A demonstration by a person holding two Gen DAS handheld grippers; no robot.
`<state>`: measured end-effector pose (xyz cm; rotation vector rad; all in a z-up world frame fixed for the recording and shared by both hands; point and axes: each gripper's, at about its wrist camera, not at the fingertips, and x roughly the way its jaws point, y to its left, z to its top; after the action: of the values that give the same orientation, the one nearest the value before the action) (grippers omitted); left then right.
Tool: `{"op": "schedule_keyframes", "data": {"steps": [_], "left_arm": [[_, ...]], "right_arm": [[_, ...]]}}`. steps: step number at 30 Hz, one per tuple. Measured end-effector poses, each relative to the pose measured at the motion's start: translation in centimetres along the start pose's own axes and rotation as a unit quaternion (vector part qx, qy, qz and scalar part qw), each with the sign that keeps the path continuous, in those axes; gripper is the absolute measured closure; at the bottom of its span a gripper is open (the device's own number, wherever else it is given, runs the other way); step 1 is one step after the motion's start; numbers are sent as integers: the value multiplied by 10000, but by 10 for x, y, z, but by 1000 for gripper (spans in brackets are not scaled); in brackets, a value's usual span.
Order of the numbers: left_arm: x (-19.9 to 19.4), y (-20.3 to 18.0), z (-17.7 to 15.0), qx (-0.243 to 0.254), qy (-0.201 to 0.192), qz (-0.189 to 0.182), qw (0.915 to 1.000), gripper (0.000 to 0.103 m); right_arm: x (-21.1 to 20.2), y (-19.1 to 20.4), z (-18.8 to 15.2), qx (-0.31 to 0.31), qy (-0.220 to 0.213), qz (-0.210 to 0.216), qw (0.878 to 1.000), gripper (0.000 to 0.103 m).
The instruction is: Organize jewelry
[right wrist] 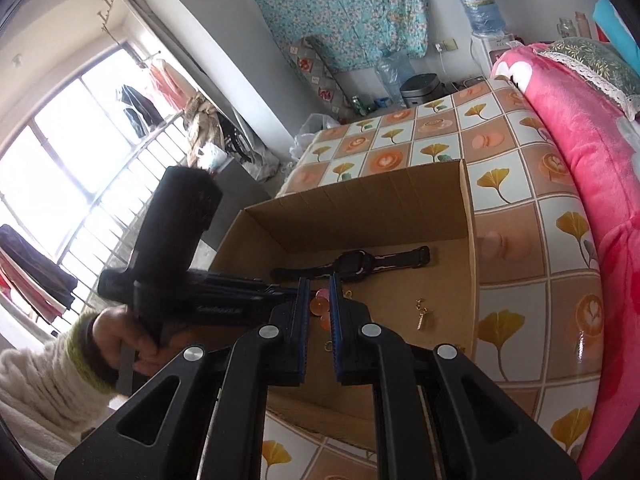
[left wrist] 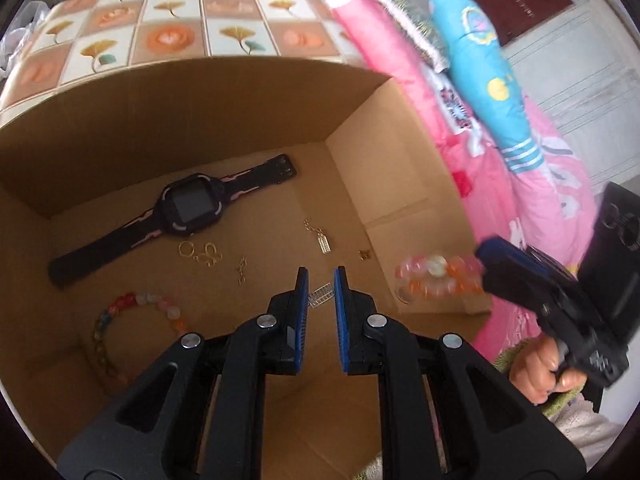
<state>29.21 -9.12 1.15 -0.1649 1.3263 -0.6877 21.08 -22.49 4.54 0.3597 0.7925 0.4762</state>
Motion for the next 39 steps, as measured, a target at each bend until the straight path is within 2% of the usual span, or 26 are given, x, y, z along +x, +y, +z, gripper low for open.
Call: {"op": "schedule_keyframes", "data": {"steps": [3,7,14,18,22,24,27,29,31,34,36,37,39], "left_arm": [[12,3,10,-154,207,31,9997,88],[14,4,14,-206,201,17,9996,76],[-14,11,12,-211,-348,272,9988,63],[-36,11,7,-129,-659,503,9965,56],[-58,8,-3,-21,-934,641,9936,53],[-76,7,-14,19,-1177,740,9903,53],[-106,7,-35,24,-1596,822,9837,47],[-128,9,-52,29,-1906,899,9775,37],[-153,13,-75,-27,-2292,1083,9673,29],[-172,27,-104,-233,-2606,1247,9571,19],[-170,42,-121,-508,-2631,1484,9519,19],[-165,52,-128,-712,-2559,1573,9512,19],[-151,68,-135,-995,-2368,1461,9553,19]], "right_arm": [[3,-3,2,-45,121,-33,9999,93],[11,-2,3,-164,360,-103,9992,93],[33,10,-4,-375,980,-124,9944,93],[42,19,-10,-752,1211,-808,9865,92],[29,20,-13,-699,1125,-885,9872,91],[15,20,-13,-628,933,-983,9888,87],[-20,17,-11,-443,371,-1155,9916,78],[-41,11,-10,-280,-33,-1390,9899,67],[-53,-3,-13,-40,-227,-1638,9862,58],[-46,-30,-19,510,-5,-1465,9879,57],[-32,-44,-25,795,266,-1391,9867,57],[-23,-49,-29,911,449,-1334,9859,57],[-11,-49,-34,969,637,-1119,9869,57]]}}
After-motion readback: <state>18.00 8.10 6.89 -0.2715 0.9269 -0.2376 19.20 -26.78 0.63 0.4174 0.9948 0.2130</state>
